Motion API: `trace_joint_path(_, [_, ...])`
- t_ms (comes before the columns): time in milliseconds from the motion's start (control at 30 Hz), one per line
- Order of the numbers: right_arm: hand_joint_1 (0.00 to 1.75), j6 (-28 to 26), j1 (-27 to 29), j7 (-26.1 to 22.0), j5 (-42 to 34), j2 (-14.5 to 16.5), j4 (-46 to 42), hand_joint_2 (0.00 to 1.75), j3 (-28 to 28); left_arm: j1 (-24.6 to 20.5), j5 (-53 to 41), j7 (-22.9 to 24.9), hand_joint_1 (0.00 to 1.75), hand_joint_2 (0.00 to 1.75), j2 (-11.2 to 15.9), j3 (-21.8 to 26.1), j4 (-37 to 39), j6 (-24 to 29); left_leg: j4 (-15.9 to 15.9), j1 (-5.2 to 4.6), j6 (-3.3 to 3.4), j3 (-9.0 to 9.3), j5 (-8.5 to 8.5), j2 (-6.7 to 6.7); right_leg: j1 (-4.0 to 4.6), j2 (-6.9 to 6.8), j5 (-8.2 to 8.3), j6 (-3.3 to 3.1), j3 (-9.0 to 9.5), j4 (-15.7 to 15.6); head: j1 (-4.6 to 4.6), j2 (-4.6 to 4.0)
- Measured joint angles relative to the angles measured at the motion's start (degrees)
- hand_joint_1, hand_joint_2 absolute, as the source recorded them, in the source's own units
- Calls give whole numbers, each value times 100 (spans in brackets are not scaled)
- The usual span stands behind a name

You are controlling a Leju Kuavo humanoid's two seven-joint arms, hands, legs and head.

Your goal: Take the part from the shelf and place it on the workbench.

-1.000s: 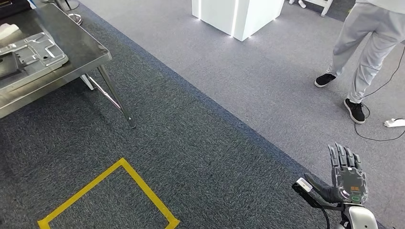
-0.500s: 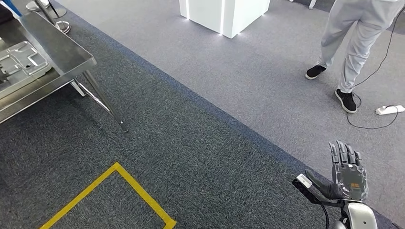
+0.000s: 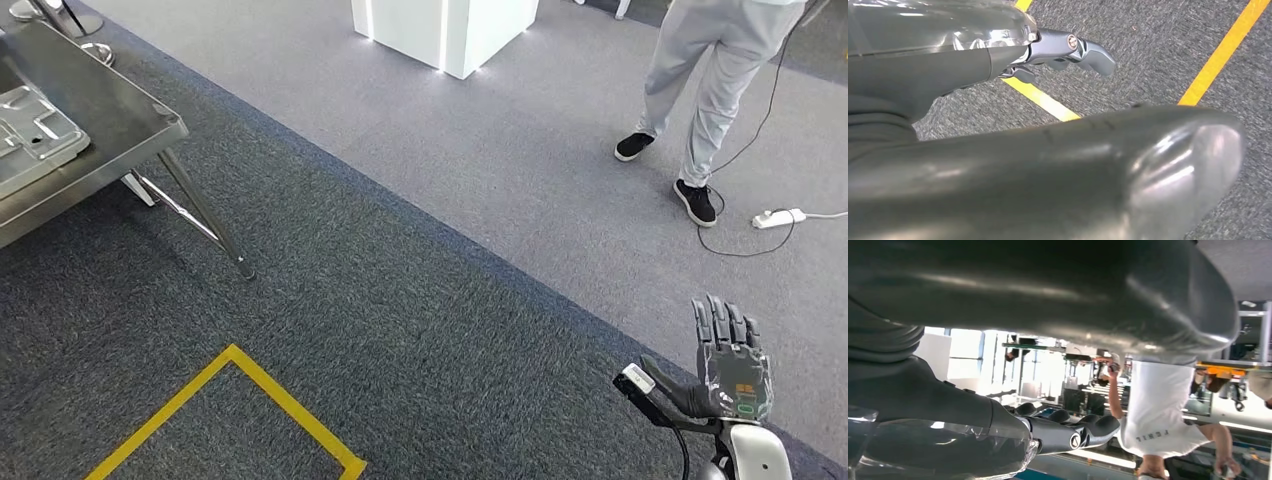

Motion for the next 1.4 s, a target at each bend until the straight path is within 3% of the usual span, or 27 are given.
trace_joint_path(67, [0, 1, -7, 1, -3, 0, 26, 0, 4, 0, 2, 2, 0, 0, 0, 0, 0, -10, 24, -30, 15, -103, 58, 59, -12, -19, -315, 17, -193, 650, -1, 0])
trace_joint_path(100, [0, 1, -7, 3, -2, 0, 41, 0, 5, -1, 3, 4, 0, 0, 0, 0, 0, -12, 45, -38, 13, -160, 86, 85, -18, -24, -309, 26, -168, 734, -1, 0])
trace_joint_path(133, [0, 1, -10, 7, 1, 0, 56, 0, 7, -3, 3, 8, 0, 0, 0, 0, 0, -13, 74, -41, 4, -222, 112, 108, -22, -37, -198, 33, -27, 593, -1, 0])
trace_joint_path(200, [0, 1, -34, 17, 13, -1, 75, 0, 9, -6, 3, 14, 0, 0, 0, 0, 0, -13, 150, -46, -29, -342, 156, 150, -26, -111, 64, 32, 489, -158, -1, 0])
trace_joint_path(267, [0, 0, -59, 24, 28, 1, 82, 0, 13, -14, -3, 20, 0, 0, 0, -1, 0, -12, 214, -57, -85, -413, 199, 179, 5, -176, 164, -13, 837, -731, -9, 0])
trace_joint_path(367, [0, -1, -76, 26, 43, -7, 89, 0, 15, -30, -15, 24, 0, 0, -1, -13, 0, -14, 230, -49, -186, -447, 285, 201, 36, -164, 238, -128, 815, -852, -15, 0])
trace_joint_path(400, [0, -1, -84, 26, 47, -9, 91, 0, 15, -30, -17, 24, 0, 0, -2, -19, -1, -16, 264, -39, -223, -482, 233, 180, 30, -157, 292, -175, 767, -863, -15, 0])
trace_joint_path(467, [0, -1, -97, 26, 54, -4, 95, 0, 16, -26, -18, 25, 0, 0, -5, -28, -2, -19, 582, -19, -288, -612, -178, 106, 11, -149, 432, -257, 631, -887, -15, 0])
trace_joint_path(533, [0, -1, -102, 26, 61, 2, 97, 0, 16, -27, -19, 25, 0, 0, -7, -32, -2, -19, 1262, -2, -326, -770, -751, 59, 21, -120, 563, -286, 465, -880, -16, 0])
trace_joint_path(567, [0, -1, -100, 26, 64, 5, 99, 0, 16, -29, -18, 25, 0, 0, -7, -34, -2, -19, 1592, 1, -334, -803, -900, 55, 26, -101, 629, -284, 377, -875, -16, 0])
trace_joint_path(600, [0, -1, -98, 26, 65, 7, 102, 0, 16, -30, -18, 25, 0, 0, -7, -36, -2, -19, 1792, 3, -334, -771, -911, 54, 29, -81, 695, -277, 286, -868, -16, 0])
trace_joint_path(633, [0, -1, -97, 26, 66, 9, 106, 0, 16, -31, -18, 26, 0, 0, -7, -38, -2, -20, 1798, 4, -327, -651, -804, 53, 31, -62, 757, -268, 198, -860, -16, 0])
trace_joint_path(700, [0, -1, -94, 26, 67, 10, 113, 0, 16, -36, -19, 25, 0, 0, -4, -39, -2, -20, 1204, 4, -291, -123, -514, 8, 30, -18, 874, -239, 45, -839, -16, 0])
trace_joint_path(767, [0, -2, -82, 26, 66, 10, 110, 0, 17, -44, -24, 24, 0, 0, 4, -42, -2, -21, 318, -13, -236, 496, -517, -87, 35, 22, 982, -186, -38, -832, -15, 0])
trace_joint_path(800, [0, -3, -66, 26, 64, 11, 102, 0, 18, -46, -30, 23, 0, 0, 7, -46, -2, -22, 45, -27, -207, 667, -568, -124, 32, 35, 1034, -153, -47, -843, -15, 0])
trace_joint_path(867, [0, -4, -9, 20, 61, 11, 69, 0, 19, -49, -44, 23, 0, 0, 10, -64, -2, -26, -107, -45, -144, 706, -564, -120, 26, 62, 1131, -78, -49, -888, -14, 0])
trace_joint_path(900, [0, -4, 26, 11, 62, 10, 50, 0, 19, -50, -48, 24, 0, 0, 9, -77, -2, -26, -140, -39, -103, 677, -511, -91, 23, 62, 1121, -52, -67, -877, -14, 0])
trace_joint_path(933, [0, -3, 55, 2, 65, 10, 34, 0, 19, -52, -46, 27, 0, 0, 8, -87, -2, -26, -169, -30, -56, 640, -453, -61, 23, 47, 1011, -32, -109, -801, -13, 0])
trace_joint_path(967, [0, -3, 74, -5, 72, 11, 24, 0, 19, -49, -37, 33, 0, 0, 7, -96, -2, -26, -198, -19, -13, 594, -385, -26, 24, 25, 793, -18, -178, -622, -13, 0])
trace_joint_path(1033, [0, -1, 79, -11, 94, 13, 18, 0, 20, -43, -8, 47, 0, 0, 7, -102, -2, -29, -210, -23, 33, 471, -273, 39, 19, -16, 227, 2, -371, 25, -12, 0])
trace_joint_path(1067, [0, -1, 74, -11, 106, 14, 19, 0, 21, -39, 7, 54, 0, 0, 7, -102, -2, -33, -202, -25, 35, 404, -224, 70, 14, -20, 68, 19, -461, 395, -13, 0])
trace_joint_path(1100, [0, -1, 68, -10, 116, 14, 22, 0, 23, -38, 18, 57, 0, 0, 7, -102, -2, -38, -189, -27, 29, 338, -179, 101, 4, -23, 59, 37, -505, 673, -13, 0])
trace_joint_path(1133, [0, -1, 57, -6, 122, 14, 27, 0, 26, -36, 27, 64, 0, 0, 7, -102, -2, -43, -170, -27, 18, 271, -140, 129, -10, -31, 171, 53, -472, 793, -13, 0])
trace_joint_path(1167, [0, -1, 38, 1, 127, 14, 32, 0, 31, -35, 31, 72, 0, 0, 7, -102, -2, -45, -146, -27, 2, 206, -108, 156, -26, -52, 338, 66, -323, 691, -14, 0])
trace_joint_path(1233, [0, -1, -22, 23, 130, 14, 39, 0, 44, -33, 37, 92, 0, 0, 7, -102, -2, -45, -65, -36, -38, 101, -77, 205, -44, -154, 518, 71, 255, -44, -13, 0])
trace_joint_path(1300, [0, -2, -82, 44, 124, 11, 37, 0, 61, -35, 38, 106, 0, 0, 6, -102, -1, -45, 26, -54, -91, 32, -69, 246, -22, -233, 417, 18, 707, -723, -14, 0])
trace_joint_path(1400, [0, -3, -105, 64, 106, 1, 34, 0, 86, -36, 38, 117, 0, 0, 3, -102, -2, -45, 100, -55, -192, -40, -50, 278, -11, -197, 334, -109, 765, -957, -15, 0])
